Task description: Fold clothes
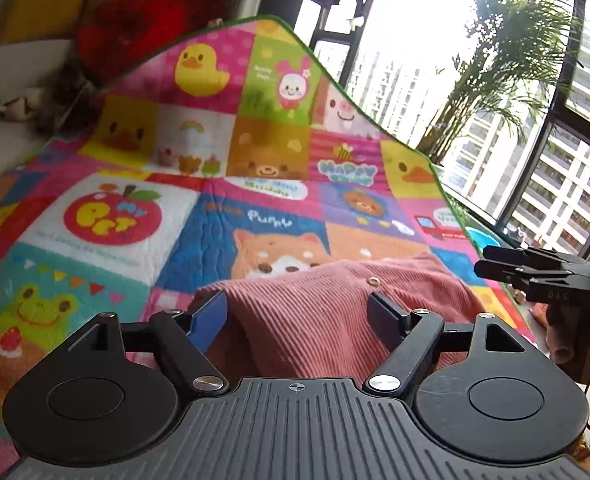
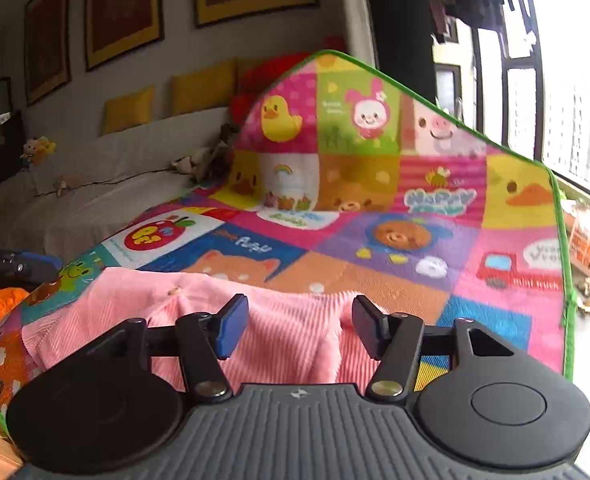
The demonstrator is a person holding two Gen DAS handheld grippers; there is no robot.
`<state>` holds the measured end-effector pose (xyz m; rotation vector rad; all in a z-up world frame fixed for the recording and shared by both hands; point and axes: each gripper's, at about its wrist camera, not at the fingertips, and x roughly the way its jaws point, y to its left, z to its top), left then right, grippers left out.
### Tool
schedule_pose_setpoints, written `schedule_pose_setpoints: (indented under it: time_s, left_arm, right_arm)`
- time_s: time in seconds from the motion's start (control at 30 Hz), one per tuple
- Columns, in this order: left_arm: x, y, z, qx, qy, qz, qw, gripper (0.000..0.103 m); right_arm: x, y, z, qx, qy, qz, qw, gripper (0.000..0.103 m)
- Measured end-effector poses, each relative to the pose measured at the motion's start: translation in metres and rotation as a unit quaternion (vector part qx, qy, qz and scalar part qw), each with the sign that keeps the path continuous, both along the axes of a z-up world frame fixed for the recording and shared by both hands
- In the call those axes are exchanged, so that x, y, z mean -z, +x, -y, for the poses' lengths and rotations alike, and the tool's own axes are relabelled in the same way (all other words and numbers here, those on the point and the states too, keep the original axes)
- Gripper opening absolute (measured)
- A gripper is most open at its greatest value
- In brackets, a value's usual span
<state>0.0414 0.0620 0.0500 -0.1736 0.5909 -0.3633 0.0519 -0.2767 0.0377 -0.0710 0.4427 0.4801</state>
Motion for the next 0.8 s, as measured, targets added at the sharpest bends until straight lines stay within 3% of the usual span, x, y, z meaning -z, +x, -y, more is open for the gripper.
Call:
schedule_pose_setpoints:
  time_s: [0.17,0.3,0.37,0.43,0.57,0.7,0.8]
  left_arm:
    - [0.030,0.030,0.018,0.009,-0.004,-0.057,0.9983,0.084]
    - [0.052,0.040,0.027,0.011,0.003,-0.091,0.9958,0.084]
    - [0.055,0.040,0.027,0.011,0.004,-0.094,0.9955,0.084]
    - [0.057,0.040,0.027,0.009,0.006,-0.095,0.9954,0.085]
    - [0.057,0.039,0.028,0.008,0.009,-0.096,0.9953,0.085]
    - [0.057,0.039,0.032,0.009,0.013,-0.095,0.9954,0.086]
    - [0.055,0.036,0.035,0.005,0.020,-0.092,0.9956,0.086]
  right_arm:
    - [0.031,0.012,-0.071,-0.085,-0.126,0.012,0.988,0.062]
    - [0.049,0.003,-0.101,-0.118,-0.177,0.031,0.977,0.062]
    - [0.041,0.001,-0.096,-0.123,-0.161,0.031,0.979,0.065]
    - [0.029,0.000,-0.085,-0.121,-0.134,0.027,0.983,0.079]
    - [0.007,-0.007,-0.067,-0.093,-0.092,0.050,0.990,0.083]
    - [0.002,-0.008,-0.068,-0.106,-0.045,0.037,0.993,0.086]
    - [0.029,-0.001,-0.086,-0.093,-0.115,0.027,0.989,0.086]
